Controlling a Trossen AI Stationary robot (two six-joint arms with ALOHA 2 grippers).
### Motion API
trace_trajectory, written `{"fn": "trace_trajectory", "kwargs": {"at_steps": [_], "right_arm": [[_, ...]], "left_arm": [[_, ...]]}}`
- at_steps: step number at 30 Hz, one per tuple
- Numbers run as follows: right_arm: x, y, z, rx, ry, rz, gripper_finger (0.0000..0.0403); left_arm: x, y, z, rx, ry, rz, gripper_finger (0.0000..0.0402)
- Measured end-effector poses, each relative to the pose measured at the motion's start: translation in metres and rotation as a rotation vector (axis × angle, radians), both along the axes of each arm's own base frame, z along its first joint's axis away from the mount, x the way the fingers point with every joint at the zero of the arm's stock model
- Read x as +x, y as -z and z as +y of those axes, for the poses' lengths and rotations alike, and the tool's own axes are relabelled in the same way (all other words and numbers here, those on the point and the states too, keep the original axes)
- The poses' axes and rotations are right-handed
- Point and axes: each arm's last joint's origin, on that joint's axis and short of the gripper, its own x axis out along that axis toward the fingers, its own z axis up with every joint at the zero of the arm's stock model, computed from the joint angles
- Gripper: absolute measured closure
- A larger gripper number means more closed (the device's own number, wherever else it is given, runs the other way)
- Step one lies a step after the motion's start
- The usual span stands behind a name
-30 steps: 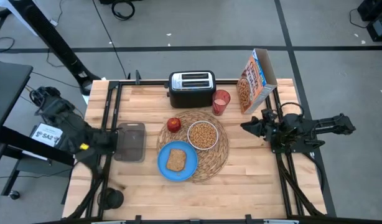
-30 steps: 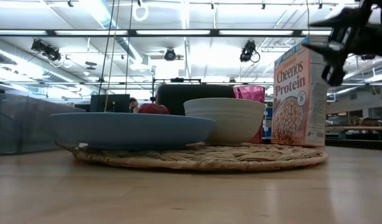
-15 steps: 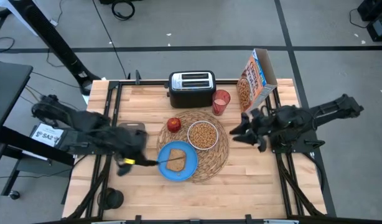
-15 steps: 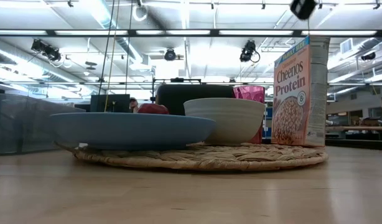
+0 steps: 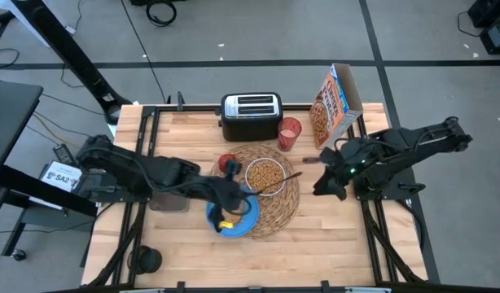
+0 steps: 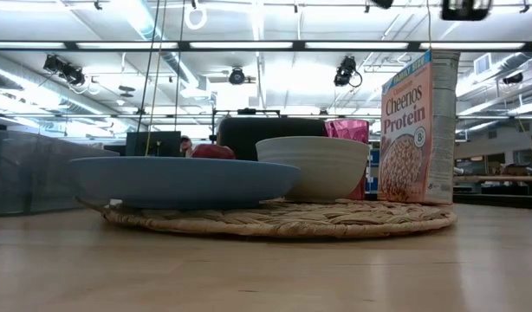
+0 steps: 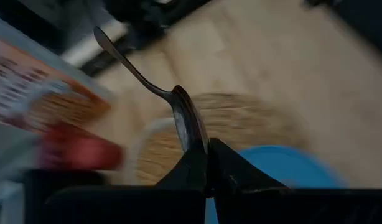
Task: Arrange a breakfast setting
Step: Put the black spoon to the right of the white bowl on the brown woven mat
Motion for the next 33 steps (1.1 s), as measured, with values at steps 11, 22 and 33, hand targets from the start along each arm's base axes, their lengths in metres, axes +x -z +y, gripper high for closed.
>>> {"fn": "trace_trajectory", "kwargs": {"at_steps": [11, 22, 33], "right_arm": [[-0.048, -0.017, 0.002, 0.36, 0.508, -0.07, 0.0237], [-0.054, -0.052, 0.003, 0.327, 0.172, -0.035, 0.0247], [0.061, -0.032, 0.02, 0.107, 0.147, -0.131, 0.025]], "left_arm": [[0.031, 0.008, -0.004, 0.664, 0.075, 0.046, 0.0391], [0.027, 0.004, -0.022, 1.121, 0.424, 0.124, 0.0391], [0.028, 0.001, -0.041, 1.215, 0.627, 0.019, 0.0391]]}}
